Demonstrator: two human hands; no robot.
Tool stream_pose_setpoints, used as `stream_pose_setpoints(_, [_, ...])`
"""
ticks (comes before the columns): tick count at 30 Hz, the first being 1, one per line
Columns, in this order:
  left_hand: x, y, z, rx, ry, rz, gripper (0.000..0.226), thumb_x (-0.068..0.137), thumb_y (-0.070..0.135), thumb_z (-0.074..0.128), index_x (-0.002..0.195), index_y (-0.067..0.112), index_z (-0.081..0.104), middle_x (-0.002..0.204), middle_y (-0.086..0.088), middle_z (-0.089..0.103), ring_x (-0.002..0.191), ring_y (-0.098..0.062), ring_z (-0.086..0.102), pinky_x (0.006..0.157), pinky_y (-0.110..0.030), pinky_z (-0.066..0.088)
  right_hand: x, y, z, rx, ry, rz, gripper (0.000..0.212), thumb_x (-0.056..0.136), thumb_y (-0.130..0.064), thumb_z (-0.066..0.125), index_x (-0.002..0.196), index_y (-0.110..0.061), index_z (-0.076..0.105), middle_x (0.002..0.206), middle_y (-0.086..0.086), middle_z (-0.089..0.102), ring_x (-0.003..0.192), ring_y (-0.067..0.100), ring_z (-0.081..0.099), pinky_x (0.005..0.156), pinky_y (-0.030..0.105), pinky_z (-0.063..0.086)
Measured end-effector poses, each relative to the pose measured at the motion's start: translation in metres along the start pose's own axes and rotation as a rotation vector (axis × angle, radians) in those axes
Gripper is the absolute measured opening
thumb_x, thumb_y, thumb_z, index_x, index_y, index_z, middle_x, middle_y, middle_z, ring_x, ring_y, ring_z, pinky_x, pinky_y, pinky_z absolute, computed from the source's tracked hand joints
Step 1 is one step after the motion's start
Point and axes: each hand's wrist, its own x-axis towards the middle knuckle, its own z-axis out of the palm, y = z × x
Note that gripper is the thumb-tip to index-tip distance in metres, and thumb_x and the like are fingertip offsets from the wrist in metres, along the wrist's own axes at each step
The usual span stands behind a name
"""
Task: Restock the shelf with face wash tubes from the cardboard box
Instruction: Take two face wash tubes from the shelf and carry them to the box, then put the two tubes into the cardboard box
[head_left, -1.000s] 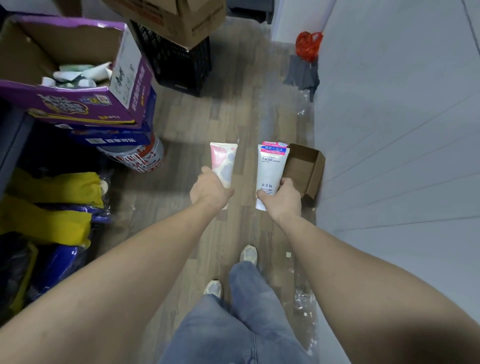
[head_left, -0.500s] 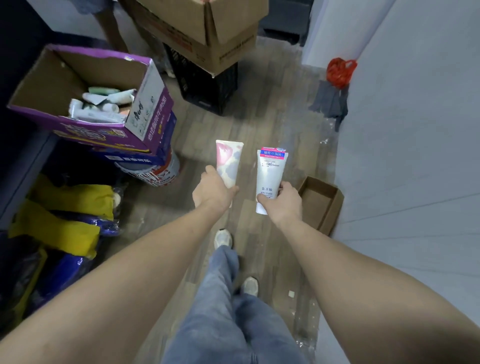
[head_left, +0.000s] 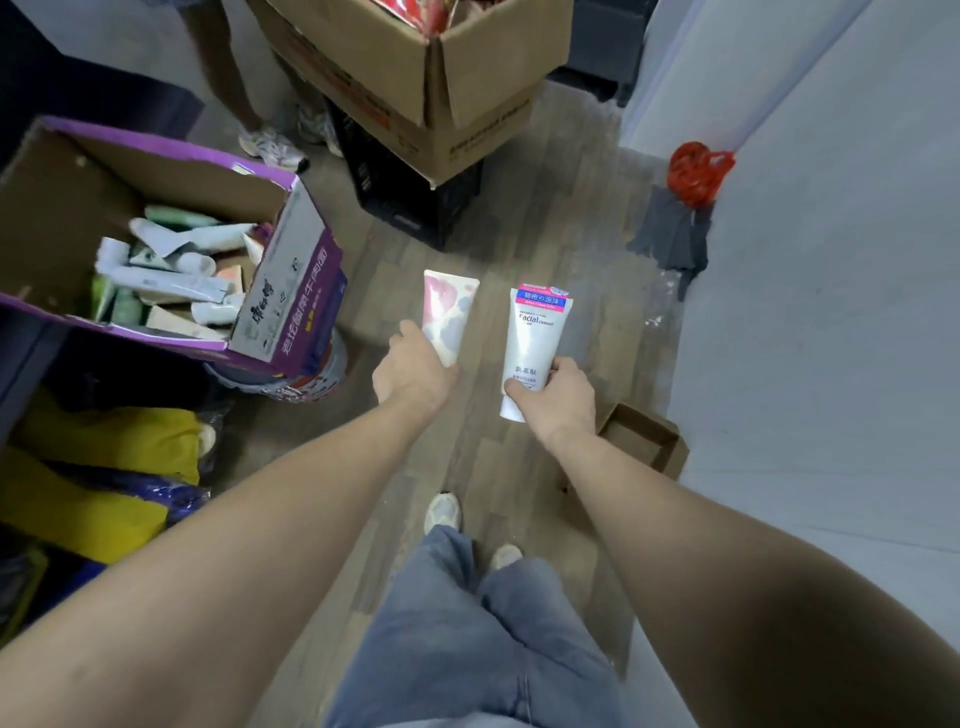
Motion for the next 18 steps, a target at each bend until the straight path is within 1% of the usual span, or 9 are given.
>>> stream_pose_setpoints(6, [0.05, 0.042, -0.004, 0.022, -0.034, 0.006, 0.056, 0.082, 0.038, 0.071, 0.118, 0.009, 0.04, 0.122, -0.011, 0.054, 0.108, -0.032, 0.061, 0.072, -0.033, 0.038, 0.058, -0.019, -0.016, -0.001, -0.006, 0.021, 0.051, 0.077, -0.038, 0.077, 0.115, -0.014, 0.054, 0.116, 0.007, 0.063, 0.103, 0.025, 0.064, 0.086, 0.041, 0.054])
stream_pose_setpoints(8, [0.065, 0.056, -0.003, 0.012, -0.039, -0.001, 0.056, 0.081, 0.037, 0.072, 0.117, 0.009, 0.04, 0.122, -0.011, 0.054, 0.106, -0.032, 0.061, 0.073, -0.034, 0.039, 0.079, -0.024, -0.021, -0.005, -0.014, 0.022, 0.051, 0.078, -0.038, 0.077, 0.116, -0.014, 0.054, 0.116, 0.006, 0.062, 0.103, 0.024, 0.064, 0.08, 0.037, 0.053])
stream_pose_setpoints(10, [0.081, 0.07, -0.003, -0.003, -0.038, -0.02, 0.056, 0.082, 0.037, 0.072, 0.117, 0.009, 0.039, 0.122, -0.011, 0.054, 0.106, -0.032, 0.061, 0.075, -0.036, 0.042, 0.104, -0.031, -0.027, -0.011, -0.01, 0.025, 0.049, 0.078, -0.037, 0.076, 0.115, -0.013, 0.054, 0.115, 0.006, 0.063, 0.1, 0.025, 0.064, 0.075, 0.032, 0.049])
stream_pose_setpoints(12, [0.094, 0.083, -0.006, -0.02, -0.034, -0.041, 0.056, 0.082, 0.037, 0.072, 0.118, 0.009, 0.039, 0.121, -0.011, 0.054, 0.105, -0.033, 0.061, 0.077, -0.038, 0.046, 0.126, -0.038, -0.031, -0.023, -0.032, 0.014, 0.049, 0.079, -0.037, 0.076, 0.115, -0.012, 0.054, 0.116, 0.007, 0.062, 0.101, 0.025, 0.064, 0.077, 0.033, 0.051])
stream_pose_setpoints(15, [0.113, 0.101, -0.014, -0.037, -0.016, -0.078, 0.056, 0.082, 0.037, 0.072, 0.118, 0.01, 0.039, 0.12, -0.011, 0.055, 0.103, -0.032, 0.062, 0.077, -0.038, 0.047, 0.159, -0.053, -0.037, -0.059, -0.068, 0.003, 0.051, 0.079, -0.038, 0.076, 0.116, -0.012, 0.053, 0.119, 0.008, 0.062, 0.103, 0.027, 0.064, 0.081, 0.038, 0.054])
stream_pose_setpoints(18, [0.131, 0.112, -0.028, -0.102, 0.025, -0.123, 0.057, 0.081, 0.038, 0.073, 0.118, 0.011, 0.04, 0.119, -0.01, 0.055, 0.102, -0.031, 0.062, 0.078, -0.039, 0.05, 0.184, -0.078, -0.039, -0.09, -0.099, -0.044, 0.051, 0.078, -0.037, 0.076, 0.116, -0.012, 0.053, 0.118, 0.008, 0.062, 0.102, 0.028, 0.064, 0.08, 0.037, 0.053])
